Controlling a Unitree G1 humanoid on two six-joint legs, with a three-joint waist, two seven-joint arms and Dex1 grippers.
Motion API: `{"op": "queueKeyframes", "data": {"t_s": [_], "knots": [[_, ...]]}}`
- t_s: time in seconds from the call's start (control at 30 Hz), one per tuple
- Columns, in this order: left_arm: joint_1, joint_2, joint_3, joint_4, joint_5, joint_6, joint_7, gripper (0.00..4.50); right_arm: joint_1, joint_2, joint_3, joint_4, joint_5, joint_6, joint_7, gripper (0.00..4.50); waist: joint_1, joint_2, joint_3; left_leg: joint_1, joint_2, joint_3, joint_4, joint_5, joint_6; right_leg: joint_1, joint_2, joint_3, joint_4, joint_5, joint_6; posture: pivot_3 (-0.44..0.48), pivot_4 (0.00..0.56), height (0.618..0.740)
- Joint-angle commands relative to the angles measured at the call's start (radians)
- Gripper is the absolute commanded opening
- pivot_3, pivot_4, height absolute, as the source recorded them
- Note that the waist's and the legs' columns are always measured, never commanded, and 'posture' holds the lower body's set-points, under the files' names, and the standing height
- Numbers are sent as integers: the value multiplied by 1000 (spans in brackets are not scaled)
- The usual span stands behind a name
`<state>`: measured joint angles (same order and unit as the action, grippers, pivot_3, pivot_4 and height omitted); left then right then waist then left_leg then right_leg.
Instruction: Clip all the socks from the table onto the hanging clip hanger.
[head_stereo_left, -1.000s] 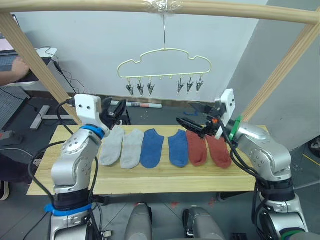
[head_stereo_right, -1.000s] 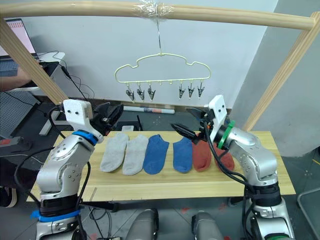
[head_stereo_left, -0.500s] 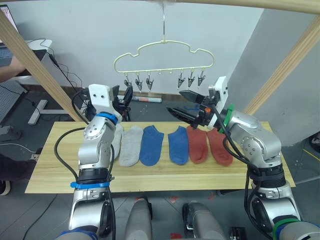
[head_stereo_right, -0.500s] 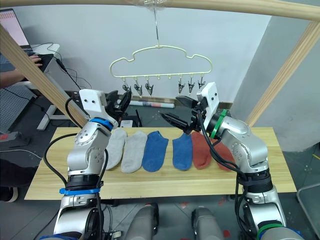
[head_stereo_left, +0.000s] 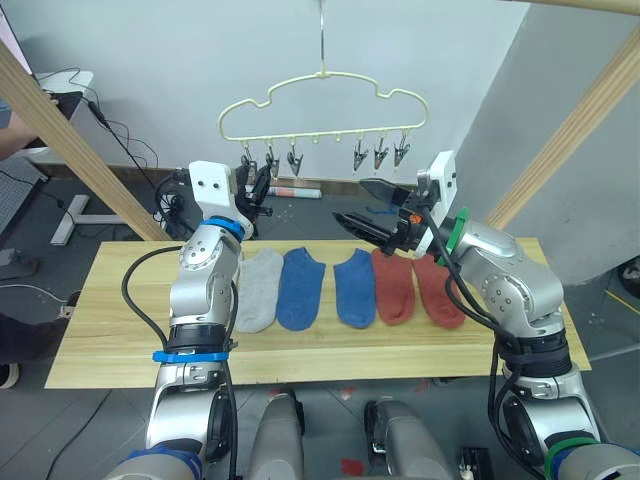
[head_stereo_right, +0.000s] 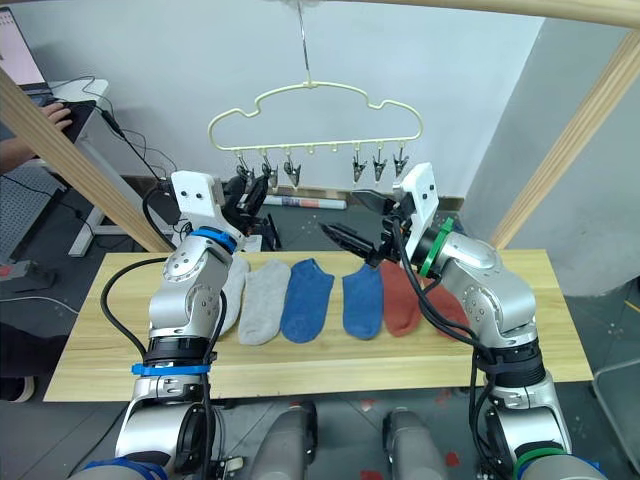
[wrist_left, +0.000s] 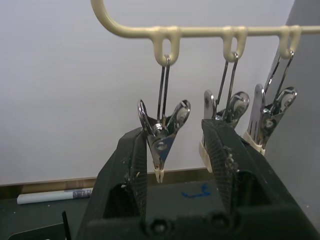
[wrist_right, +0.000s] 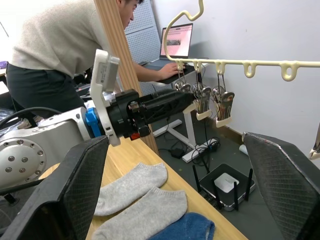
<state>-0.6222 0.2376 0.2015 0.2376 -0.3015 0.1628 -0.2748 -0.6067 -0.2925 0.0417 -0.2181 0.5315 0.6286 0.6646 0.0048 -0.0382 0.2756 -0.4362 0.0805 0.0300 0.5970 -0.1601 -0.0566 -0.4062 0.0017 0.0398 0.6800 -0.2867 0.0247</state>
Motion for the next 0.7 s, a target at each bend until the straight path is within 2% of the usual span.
{"op": "queueKeyframes", "data": {"t_s": [0.03, 0.7], "knots": [[-25, 16, 6, -52, 6, -23, 3, 1920, -12, 8, -15, -46, 27, -3, -8, 4500, -4, 0, 3, 0, 0, 0, 0, 0, 0, 0, 0, 0, 0, 0, 0, 19, 304, 740], [-28, 35, 0, -81, 43, -54, 8, 1920, -1, 16, -13, -46, 35, 0, -10, 4500, -5, 0, 4, 0, 0, 0, -1, 0, -1, 0, 0, 0, 0, -1, 2, 27, 304, 740]]}}
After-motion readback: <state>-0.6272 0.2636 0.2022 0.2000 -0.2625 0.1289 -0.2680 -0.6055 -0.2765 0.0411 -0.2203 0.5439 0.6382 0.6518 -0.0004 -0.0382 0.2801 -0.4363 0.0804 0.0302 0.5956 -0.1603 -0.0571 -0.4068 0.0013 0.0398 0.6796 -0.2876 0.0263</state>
